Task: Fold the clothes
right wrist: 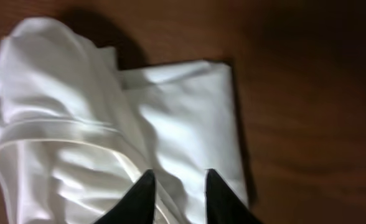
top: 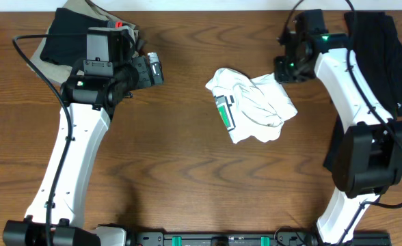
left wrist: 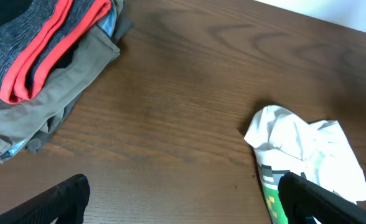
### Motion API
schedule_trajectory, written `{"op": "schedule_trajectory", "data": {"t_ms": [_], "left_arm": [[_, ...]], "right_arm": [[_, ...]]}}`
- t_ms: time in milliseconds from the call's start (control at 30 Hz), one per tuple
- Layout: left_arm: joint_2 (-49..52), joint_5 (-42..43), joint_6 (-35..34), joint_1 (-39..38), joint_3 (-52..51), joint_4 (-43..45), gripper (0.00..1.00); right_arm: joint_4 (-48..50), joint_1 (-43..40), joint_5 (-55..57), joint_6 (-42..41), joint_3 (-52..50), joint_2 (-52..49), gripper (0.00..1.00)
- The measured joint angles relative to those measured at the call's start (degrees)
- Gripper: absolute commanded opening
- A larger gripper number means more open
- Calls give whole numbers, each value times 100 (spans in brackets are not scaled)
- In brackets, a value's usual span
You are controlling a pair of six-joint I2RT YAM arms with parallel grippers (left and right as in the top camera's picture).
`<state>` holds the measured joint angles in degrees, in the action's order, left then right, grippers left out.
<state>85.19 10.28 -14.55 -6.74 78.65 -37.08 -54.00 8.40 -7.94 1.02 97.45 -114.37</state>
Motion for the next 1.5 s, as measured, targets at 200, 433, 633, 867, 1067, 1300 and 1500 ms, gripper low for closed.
{"op": "schedule_trajectory", "data": {"t_ms": [200,433,633,867,1067,1300,1500], "left_arm": [[0,-2,0,0,0,0,98],[0,-17,33,0,0,2,98],[0,-17,46,0,0,0,98],[0,-20,85,0,0,0,98],[0,-20,87,0,0,0,98],[0,-17,87,0,0,2,98],[0,-17,87,0,0,0,98]], "right_arm": [[39,448,-90,981,0,-181,29],[96,562,-251,1694,0,-730,33],[415,562,-328,1930,0,-918,1],[503,516,-374,1733,236,-938,1],[763,131,-413,1615,538,-938,1],[901,-358,-400,1558,562,-1276,72],[398,-378,-420,1296,693,-1429,72]]}}
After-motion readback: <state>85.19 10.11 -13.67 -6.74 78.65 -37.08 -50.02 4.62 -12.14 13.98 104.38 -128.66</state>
